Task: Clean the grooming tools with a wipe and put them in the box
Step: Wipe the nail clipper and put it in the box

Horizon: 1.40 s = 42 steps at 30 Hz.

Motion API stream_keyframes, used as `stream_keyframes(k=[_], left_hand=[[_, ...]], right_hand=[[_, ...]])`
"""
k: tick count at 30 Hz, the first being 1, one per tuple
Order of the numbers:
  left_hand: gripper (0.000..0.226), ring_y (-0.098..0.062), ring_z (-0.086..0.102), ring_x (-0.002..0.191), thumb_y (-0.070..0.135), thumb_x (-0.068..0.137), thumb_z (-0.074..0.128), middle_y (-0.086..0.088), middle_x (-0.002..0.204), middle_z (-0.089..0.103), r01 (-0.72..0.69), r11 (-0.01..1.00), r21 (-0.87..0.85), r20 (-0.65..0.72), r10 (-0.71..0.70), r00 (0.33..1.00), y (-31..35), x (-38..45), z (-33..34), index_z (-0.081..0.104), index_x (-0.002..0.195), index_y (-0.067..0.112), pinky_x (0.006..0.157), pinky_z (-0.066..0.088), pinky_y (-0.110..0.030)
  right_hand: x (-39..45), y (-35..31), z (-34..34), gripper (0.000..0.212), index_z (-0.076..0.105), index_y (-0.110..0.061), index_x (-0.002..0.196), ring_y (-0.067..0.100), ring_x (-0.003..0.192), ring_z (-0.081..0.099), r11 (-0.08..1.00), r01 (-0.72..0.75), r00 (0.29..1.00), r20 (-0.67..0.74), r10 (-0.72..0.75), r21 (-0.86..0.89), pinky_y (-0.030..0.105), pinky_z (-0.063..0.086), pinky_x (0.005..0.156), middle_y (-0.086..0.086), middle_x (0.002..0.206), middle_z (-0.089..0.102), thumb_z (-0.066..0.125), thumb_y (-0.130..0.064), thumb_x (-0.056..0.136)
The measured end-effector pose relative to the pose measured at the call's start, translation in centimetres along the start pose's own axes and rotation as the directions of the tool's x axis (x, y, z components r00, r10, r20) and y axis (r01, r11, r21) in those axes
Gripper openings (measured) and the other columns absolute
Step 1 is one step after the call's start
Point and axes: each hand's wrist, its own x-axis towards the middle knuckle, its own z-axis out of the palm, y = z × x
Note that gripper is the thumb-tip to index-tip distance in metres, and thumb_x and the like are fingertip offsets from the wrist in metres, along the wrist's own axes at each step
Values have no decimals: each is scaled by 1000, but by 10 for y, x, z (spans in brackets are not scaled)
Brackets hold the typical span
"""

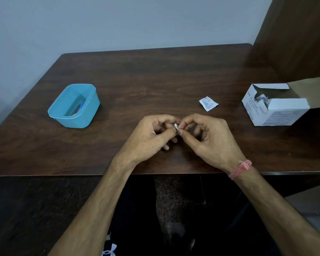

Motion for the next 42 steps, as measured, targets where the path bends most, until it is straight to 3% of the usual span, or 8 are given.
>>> stream_keyframes(k=[4, 9, 14, 16, 30, 35, 38, 42], left_hand=[[20, -15, 80, 90, 10, 107, 68, 1, 98, 81, 9, 1000, -2, 20, -9, 1000, 1, -1, 1, 81, 117, 22, 65, 59, -27], [21, -18, 81, 93, 11, 108, 71, 5, 99, 79, -20, 999, -27, 32, 21, 999, -1, -3, 0, 78, 125, 21, 66, 60, -27], [23, -19, 82, 93, 16, 105, 79, 4, 97, 79, -61, 997, -42, 14, 62, 998, -2, -4, -1, 77, 127, 22, 65, 60, -26], [26, -18, 81, 94, 15, 104, 79, 6, 96, 78, -64, 997, -31, 32, 65, 997, -3, -3, -2, 76, 129, 21, 66, 61, -26], [30, -19, 78, 93, 6, 106, 74, 13, 99, 70, -96, 994, -60, -3, 96, 995, -11, 1, -4, 83, 130, 21, 67, 63, -29], [31, -17, 78, 93, 5, 105, 75, 5, 97, 68, -102, 992, -80, -6, 102, 995, -13, 0, -2, 83, 131, 20, 67, 62, -28], [31, -17, 78, 94, 4, 105, 74, 5, 97, 67, -105, 992, -73, -23, 103, 994, -14, 0, -2, 83, 130, 21, 68, 64, -30], [31, -19, 79, 95, 5, 105, 74, 1, 99, 68, -109, 991, -75, -21, 107, 994, -14, 0, -3, 83, 131, 21, 68, 65, -30]], right_hand=[[1, 0, 0, 12, 73, -26, 96, 14, 53, 60, 996, -46, 993, -109, 54, 70, 28, 47, 51, -10, 82, 75, 83, -19, 97], [0, 0, -3, 13, 75, -27, 98, 27, 57, 69, 995, -46, 998, -47, 50, 87, 47, 58, 54, -8, 90, 78, 83, -16, 97], [2, 3, -7, 9, 76, -21, 97, 23, 56, 71, 965, -108, 987, -88, 133, 240, 25, 48, 49, -1, 90, 79, 83, -16, 99], [4, 4, -9, 7, 77, -19, 97, 20, 56, 69, 956, -120, 987, -71, 144, 267, 22, 47, 49, 0, 90, 80, 83, -16, 99], [4, 5, -9, 7, 85, -20, 106, 15, 50, 61, 935, -153, 977, -95, 192, 319, 22, 45, 43, 0, 96, 84, 84, -17, 99], [5, 7, -7, 8, 86, -23, 104, 16, 48, 62, 940, -154, 954, -201, 221, 303, 18, 44, 46, -3, 93, 84, 85, -18, 98], [2, 5, -6, 8, 87, -23, 104, 17, 49, 64, 954, -128, 971, -162, 177, 271, 18, 45, 48, -5, 93, 84, 85, -17, 99], [3, 6, -6, 8, 87, -28, 102, 19, 50, 67, 962, -140, 954, -228, 195, 236, 28, 51, 55, -7, 88, 83, 86, -23, 97]])
